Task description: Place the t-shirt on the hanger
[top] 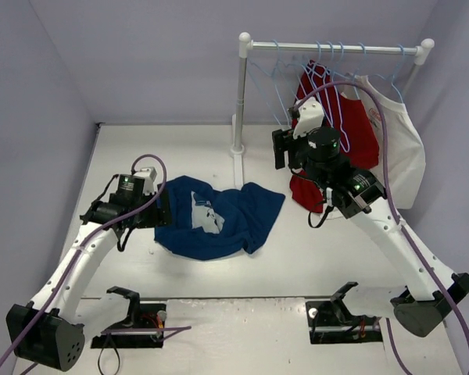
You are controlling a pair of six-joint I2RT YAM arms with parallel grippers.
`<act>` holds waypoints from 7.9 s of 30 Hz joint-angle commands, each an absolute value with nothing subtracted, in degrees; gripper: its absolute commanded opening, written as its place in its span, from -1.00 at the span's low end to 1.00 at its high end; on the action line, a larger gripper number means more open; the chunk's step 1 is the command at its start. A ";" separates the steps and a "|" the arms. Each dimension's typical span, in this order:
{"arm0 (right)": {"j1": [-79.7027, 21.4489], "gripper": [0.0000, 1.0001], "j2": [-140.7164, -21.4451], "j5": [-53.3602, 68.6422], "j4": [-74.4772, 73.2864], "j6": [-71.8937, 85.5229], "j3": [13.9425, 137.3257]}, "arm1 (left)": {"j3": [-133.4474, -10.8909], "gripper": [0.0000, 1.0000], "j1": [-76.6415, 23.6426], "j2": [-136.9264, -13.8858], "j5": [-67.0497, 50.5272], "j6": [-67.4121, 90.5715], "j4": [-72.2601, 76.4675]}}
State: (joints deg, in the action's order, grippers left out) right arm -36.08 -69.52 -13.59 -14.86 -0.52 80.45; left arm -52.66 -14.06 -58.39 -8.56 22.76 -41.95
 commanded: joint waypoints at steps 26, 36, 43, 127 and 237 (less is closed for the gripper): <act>-37.79 0.25 -62.85 10.38 -12.18 1.81 52.02 | -66.04 -0.20 -32.11 -97.46 -8.41 11.56 -33.66; -37.76 0.26 -60.21 9.99 -11.95 1.35 49.92 | -64.12 -1.00 -35.00 -94.95 -8.00 12.53 -35.71; -37.79 0.26 -58.10 9.49 -12.04 1.76 50.71 | -54.69 -1.00 -37.11 -79.80 -6.83 20.20 -41.73; -19.12 0.52 -88.65 9.37 -5.62 -11.48 93.15 | -47.92 0.61 -10.76 -38.82 6.04 20.81 -30.00; -43.87 -1.00 -52.59 2.38 -7.12 7.62 45.44 | -79.15 0.22 -13.18 -94.29 8.09 11.99 -35.43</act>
State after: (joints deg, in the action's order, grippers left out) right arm -43.05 -52.80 0.39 -11.11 9.20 44.91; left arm -81.00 -13.59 -108.76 4.56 17.07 -31.92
